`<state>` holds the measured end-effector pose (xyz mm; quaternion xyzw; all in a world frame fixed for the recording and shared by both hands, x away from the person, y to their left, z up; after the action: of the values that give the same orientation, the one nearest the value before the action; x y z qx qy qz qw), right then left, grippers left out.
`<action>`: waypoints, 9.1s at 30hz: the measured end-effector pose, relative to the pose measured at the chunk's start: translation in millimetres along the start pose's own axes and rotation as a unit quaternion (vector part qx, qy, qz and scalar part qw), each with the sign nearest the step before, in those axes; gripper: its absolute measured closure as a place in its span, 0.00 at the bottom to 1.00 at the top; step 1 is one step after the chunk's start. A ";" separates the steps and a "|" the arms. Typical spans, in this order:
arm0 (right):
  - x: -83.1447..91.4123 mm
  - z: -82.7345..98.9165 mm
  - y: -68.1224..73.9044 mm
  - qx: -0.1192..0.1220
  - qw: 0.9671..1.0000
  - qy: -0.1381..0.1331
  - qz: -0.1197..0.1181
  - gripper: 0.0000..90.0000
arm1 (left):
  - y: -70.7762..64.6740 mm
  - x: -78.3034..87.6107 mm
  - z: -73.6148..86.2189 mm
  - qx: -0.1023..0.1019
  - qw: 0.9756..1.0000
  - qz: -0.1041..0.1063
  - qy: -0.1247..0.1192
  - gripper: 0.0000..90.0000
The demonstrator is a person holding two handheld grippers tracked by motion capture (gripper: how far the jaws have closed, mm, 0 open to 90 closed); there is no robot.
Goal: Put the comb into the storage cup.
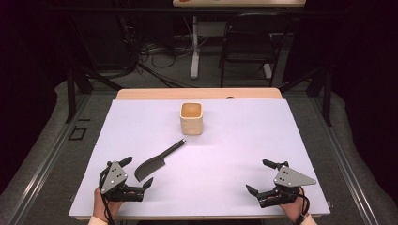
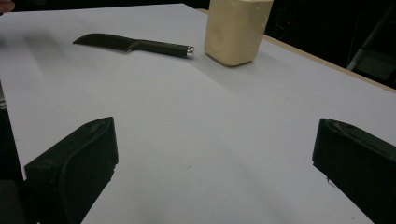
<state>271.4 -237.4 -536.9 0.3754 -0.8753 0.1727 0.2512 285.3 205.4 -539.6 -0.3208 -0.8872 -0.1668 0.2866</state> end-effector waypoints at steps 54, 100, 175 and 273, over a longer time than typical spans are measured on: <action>-1.5 0.8 0.8 -0.004 1.000 0.009 -0.004 0.00 | 25.1 -102.3 -72.4 0.092 0.992 -0.030 0.080 0.00; -2.8 1.3 2.7 -0.002 1.000 0.015 -0.010 0.00 | 25.1 -167.5 -85.1 0.111 0.982 -0.007 0.154 1.00; 1.7 2.3 -0.2 -0.002 1.000 0.010 -0.004 0.00 | -30.2 -149.9 -72.2 0.019 0.970 0.090 0.224 1.00; 2.5 2.3 -0.6 -0.004 1.000 0.010 0.000 0.00 | 3.2 -89.2 -25.0 0.038 0.960 0.050 0.272 1.00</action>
<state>269.6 -240.3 -537.3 0.3723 -0.8735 0.1732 0.2615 353.6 153.6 -574.7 -0.2958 -0.7643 -0.1992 0.5372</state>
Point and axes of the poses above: each handheld gripper's, and its own axes: x roughly backward along the jaws, z roughly out of its underside, y roughly to its left, the point moved 4 cm from there along -x, roughly forward along the jaws, and after that the axes turned 14 degrees about y, right-handed, at the moved point
